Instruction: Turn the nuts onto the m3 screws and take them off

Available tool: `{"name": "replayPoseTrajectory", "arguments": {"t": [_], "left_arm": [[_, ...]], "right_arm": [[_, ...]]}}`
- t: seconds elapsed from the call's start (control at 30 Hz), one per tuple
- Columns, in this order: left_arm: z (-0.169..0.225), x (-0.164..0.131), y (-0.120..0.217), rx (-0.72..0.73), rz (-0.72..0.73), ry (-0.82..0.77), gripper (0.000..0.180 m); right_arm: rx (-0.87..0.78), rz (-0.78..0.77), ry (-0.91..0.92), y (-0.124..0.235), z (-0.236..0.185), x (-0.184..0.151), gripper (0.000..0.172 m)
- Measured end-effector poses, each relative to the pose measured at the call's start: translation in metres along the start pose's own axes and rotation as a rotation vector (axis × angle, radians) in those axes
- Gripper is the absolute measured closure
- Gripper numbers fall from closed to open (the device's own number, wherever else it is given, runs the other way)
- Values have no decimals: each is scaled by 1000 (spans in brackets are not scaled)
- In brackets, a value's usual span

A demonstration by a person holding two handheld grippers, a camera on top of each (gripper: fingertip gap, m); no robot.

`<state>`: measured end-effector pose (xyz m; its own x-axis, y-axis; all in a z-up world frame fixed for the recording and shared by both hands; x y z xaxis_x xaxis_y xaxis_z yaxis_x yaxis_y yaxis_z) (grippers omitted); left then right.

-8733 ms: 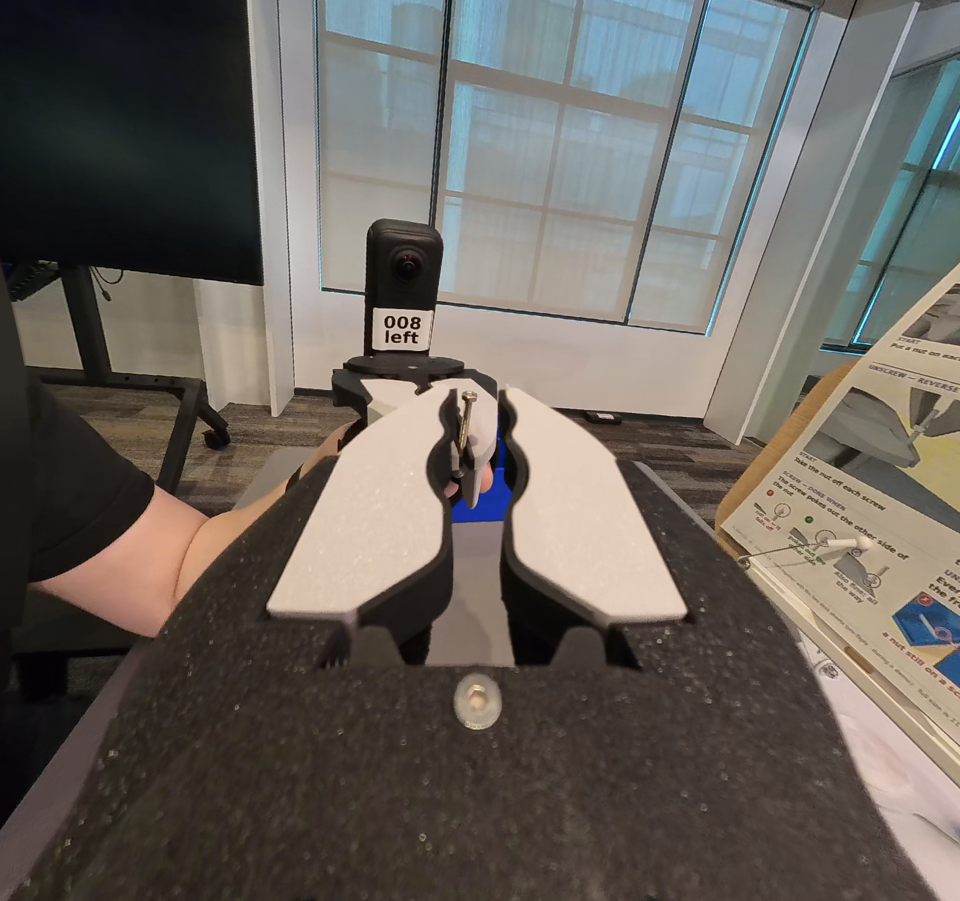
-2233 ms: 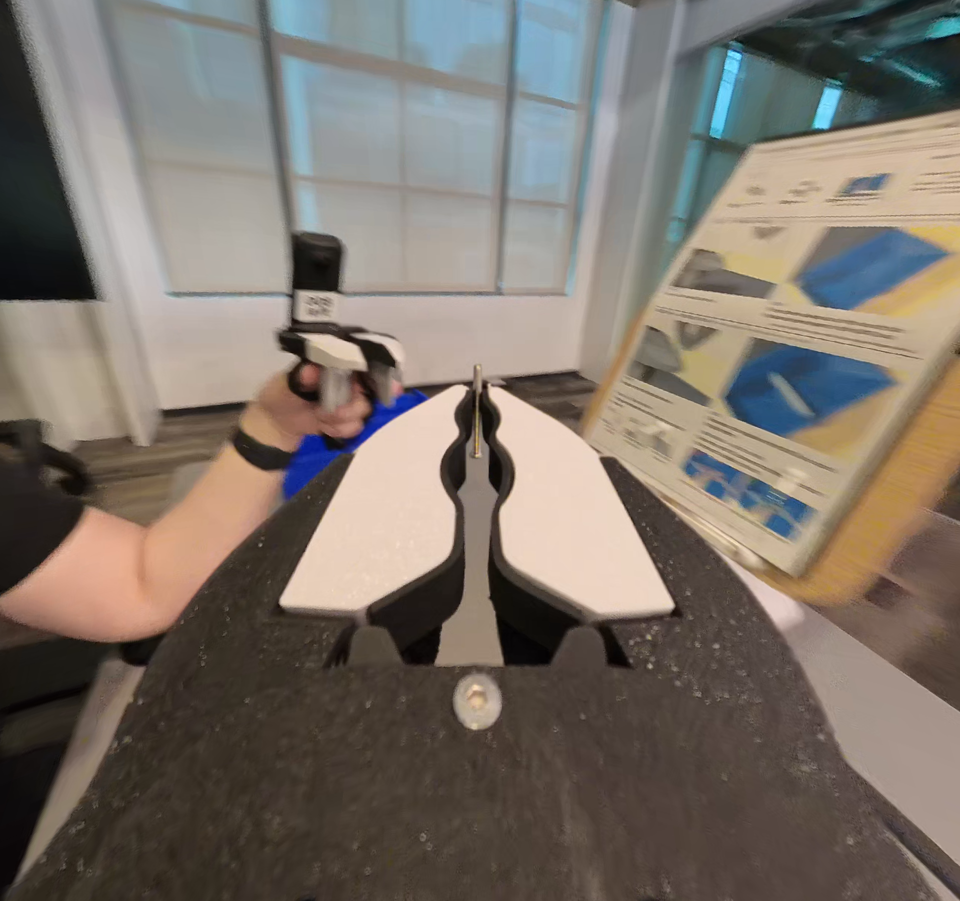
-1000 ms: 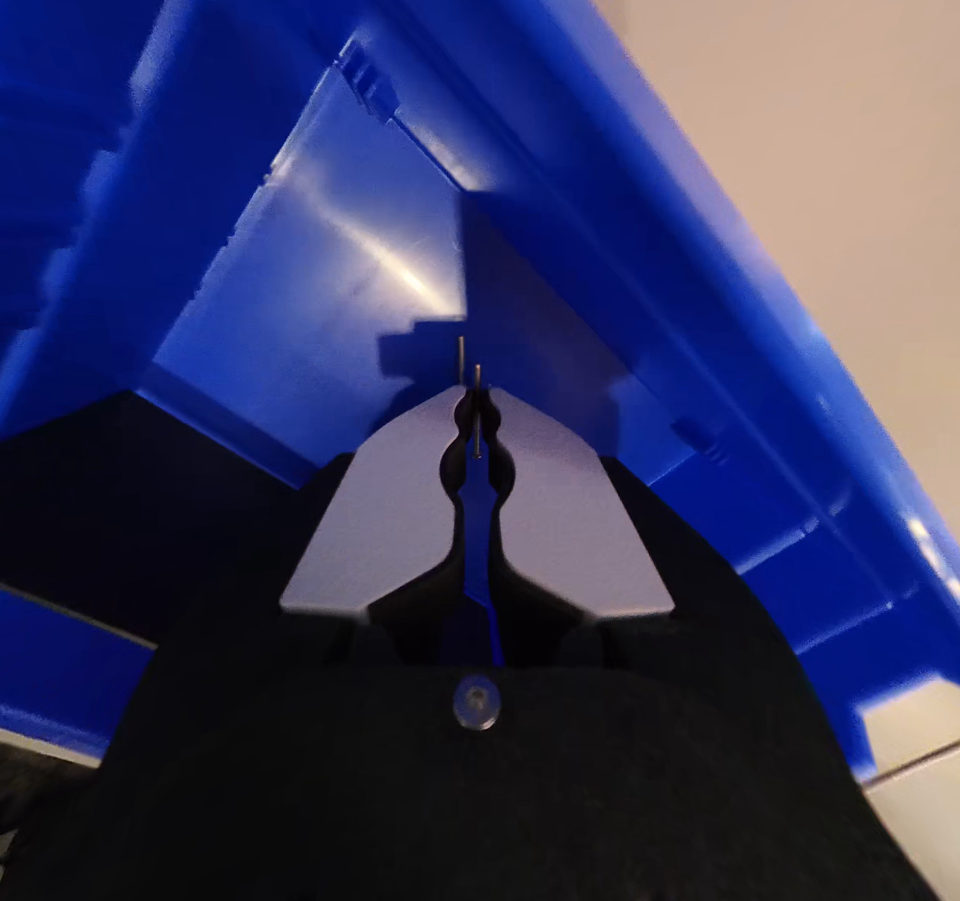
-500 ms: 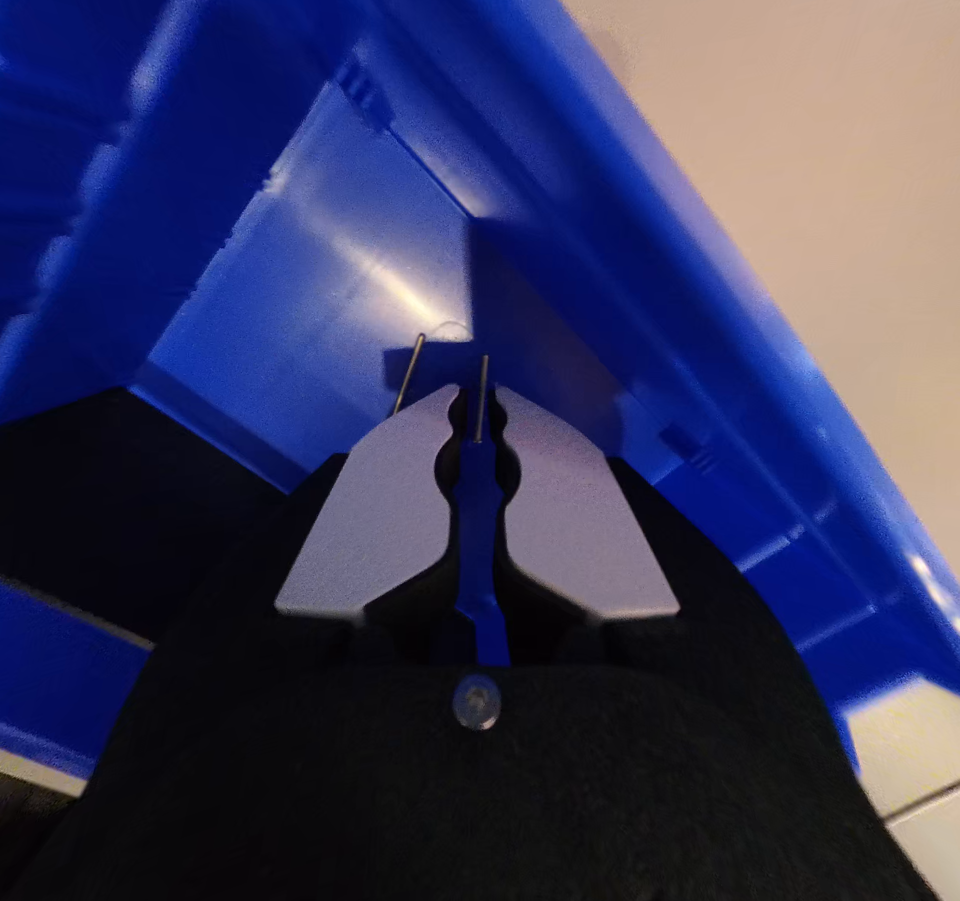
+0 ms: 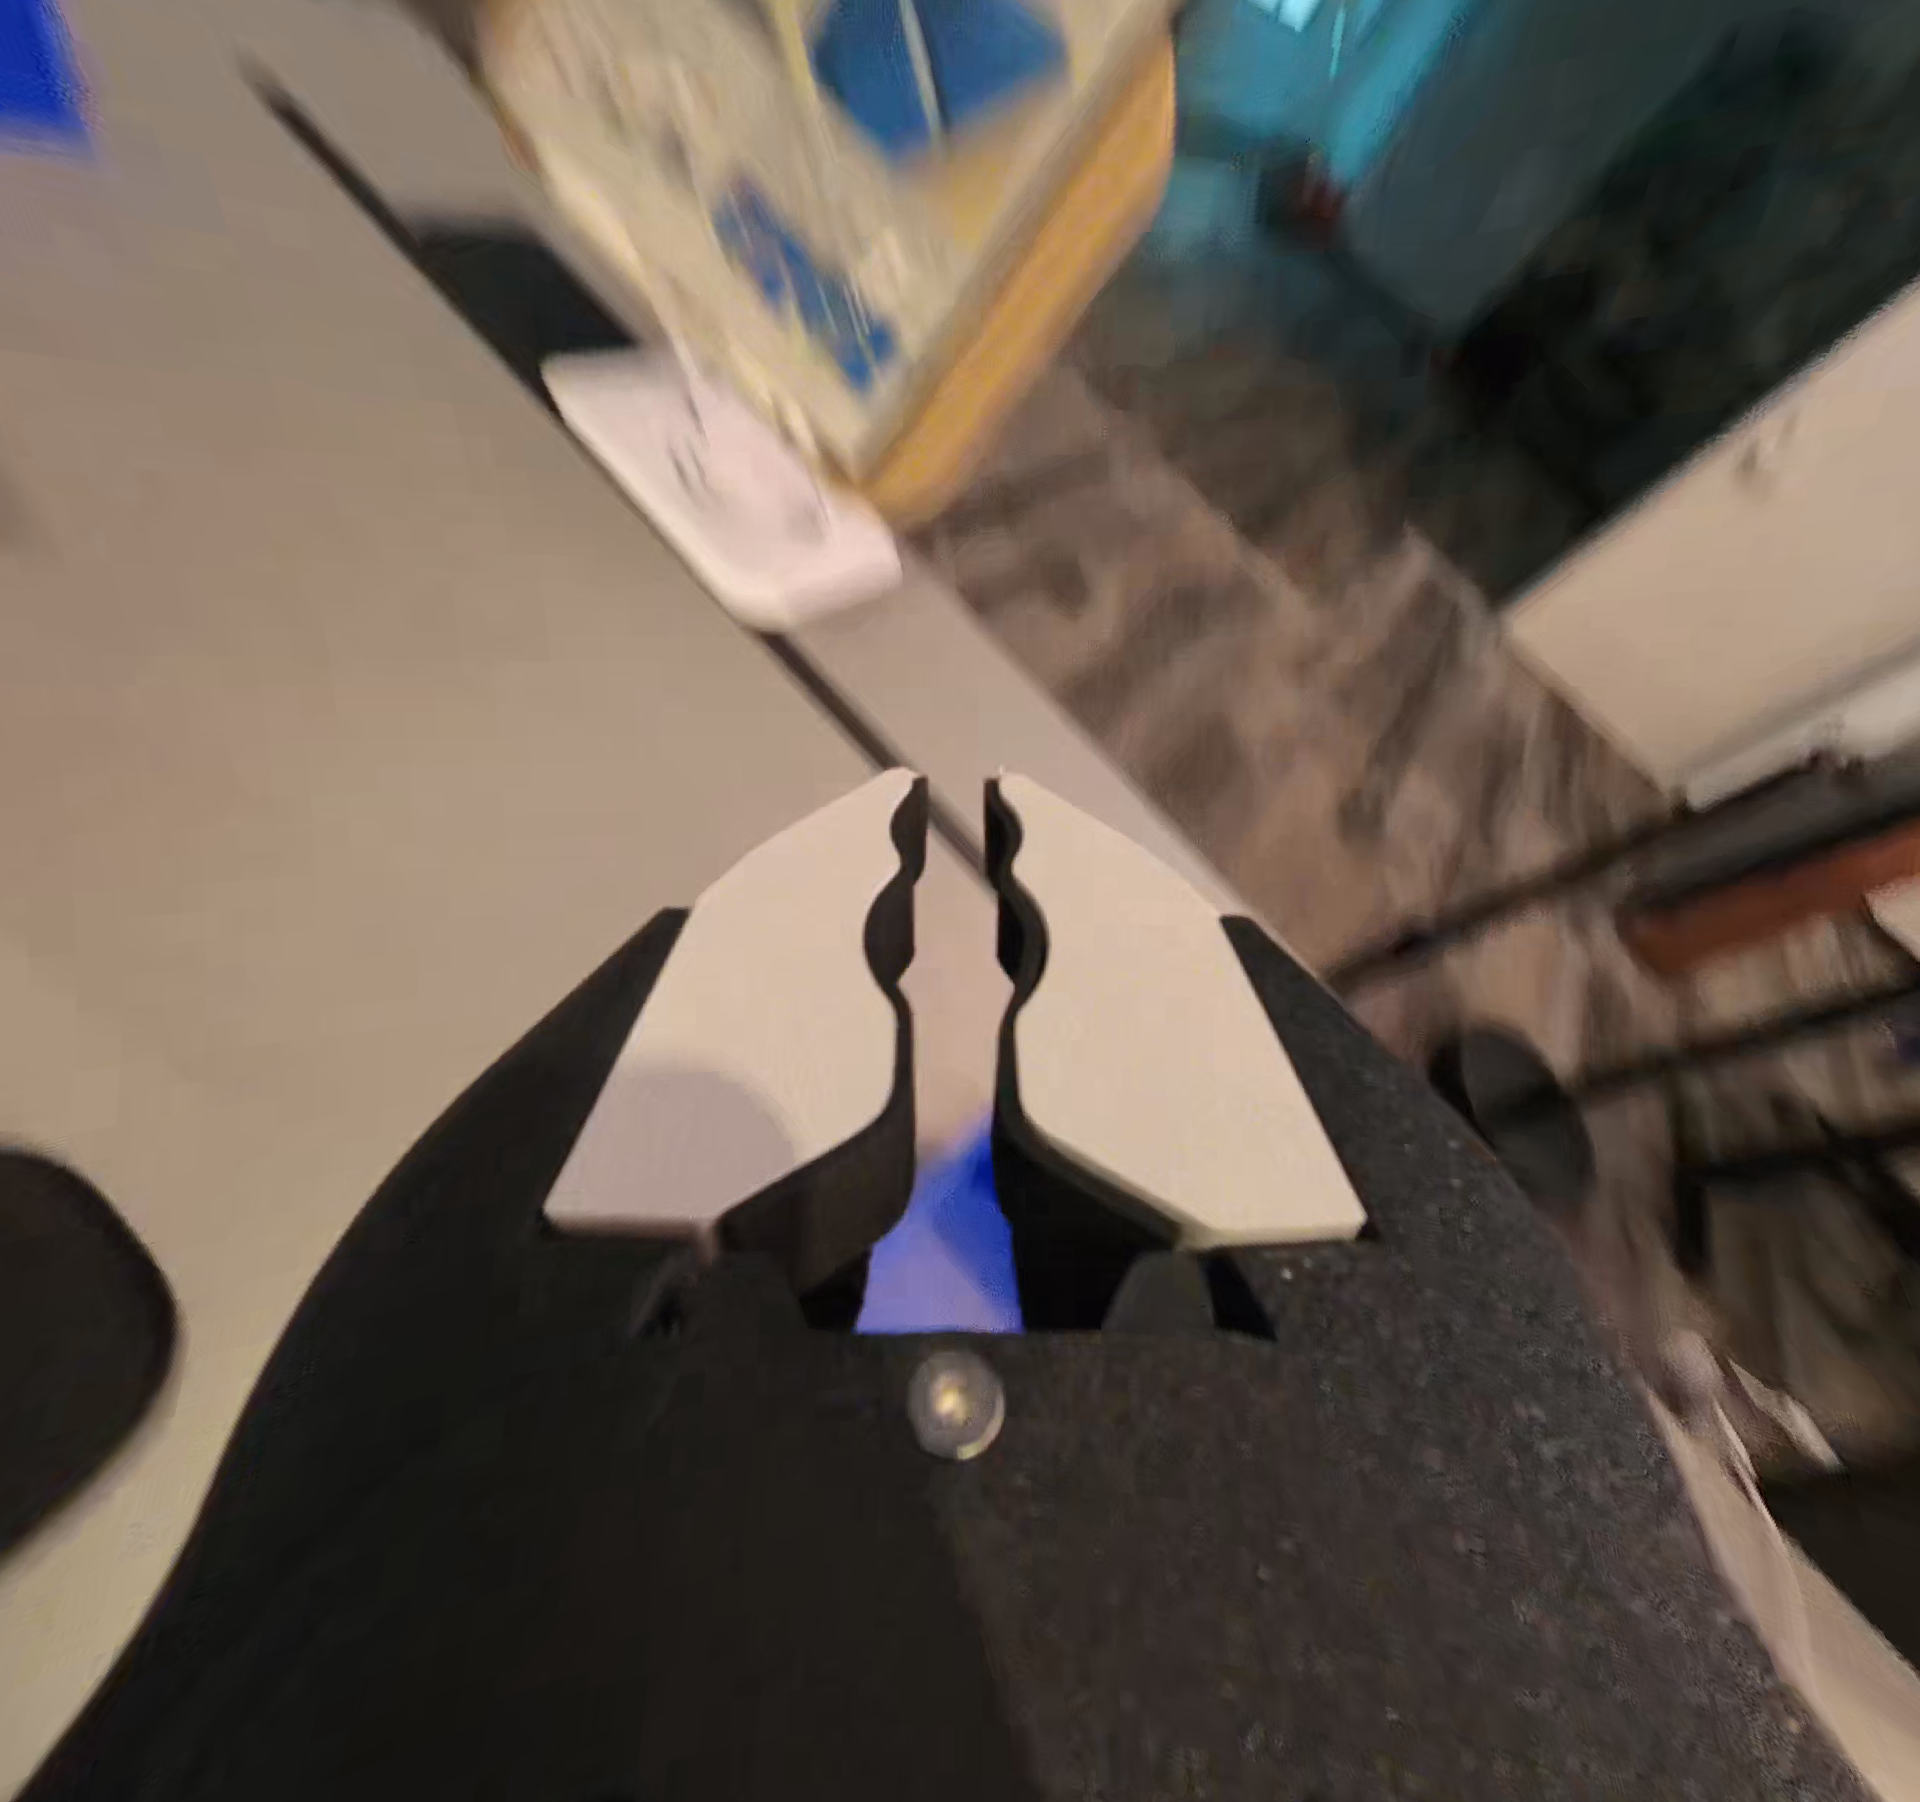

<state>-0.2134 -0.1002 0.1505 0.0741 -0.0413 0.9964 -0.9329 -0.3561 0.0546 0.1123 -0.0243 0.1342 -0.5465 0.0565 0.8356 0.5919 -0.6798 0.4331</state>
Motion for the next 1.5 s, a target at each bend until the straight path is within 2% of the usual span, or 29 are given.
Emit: {"name": "replayPoseTrajectory", "arguments": {"t": [0.1,0.17,0.23,0.3,0.37,0.5,0.7,0.83,0.9,1.0,1.1,1.2,1.33,1.5], "left_arm": [[-12,-4,-3,74,-9,-21,167],[-20,-9,-7,99,-19,-16,167],[-30,-15,-11,132,-34,7,167],[-38,-19,-13,155,-39,33,167],[-46,-22,-15,177,-34,63,166],[-64,-27,-17,235,-32,96,166],[-76,-34,-18,333,-82,46,165],[-41,2,5,194,14,161,161],[-47,12,30,312,11,96,161],[-90,11,92,644,-82,-36,159],[-145,-18,174,912,-344,-41,160],[-185,-78,241,952,-675,141,159],[-231,-152,287,974,-876,394,162],[-278,-235,327,1088,-1055,548,164]], "right_arm": [[136,480,21,7,-60,95,161],[239,789,-29,17,-87,146,162],[305,944,-92,13,-101,173,161],[375,940,-133,-9,-115,181,154],[422,871,-150,-38,-128,174,146],[460,740,-168,-81,-134,156,148],[506,672,-197,-103,-136,145,159],[531,664,-226,-109,-137,141,160],[541,644,-248,-114,-137,138,160],[551,627,-254,-118,-138,136,159],[540,600,-252,-120,-139,134,159],[542,579,-241,-122,-141,133,159],[516,556,-219,-121,-137,129,159],[489,600,-250,-107,-126,126,159]]}}
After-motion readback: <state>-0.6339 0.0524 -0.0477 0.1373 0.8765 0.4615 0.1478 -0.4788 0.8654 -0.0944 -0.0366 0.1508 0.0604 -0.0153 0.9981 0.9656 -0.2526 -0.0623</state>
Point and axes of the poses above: each gripper's, where its closed fingertips meet, y back along the fingers, x out of its top, z = x × y across the jaws, the point moved 1 cm from there along y, back along the fingers, and after that the axes turned 15 degrees about x, right-handed, at the moved point
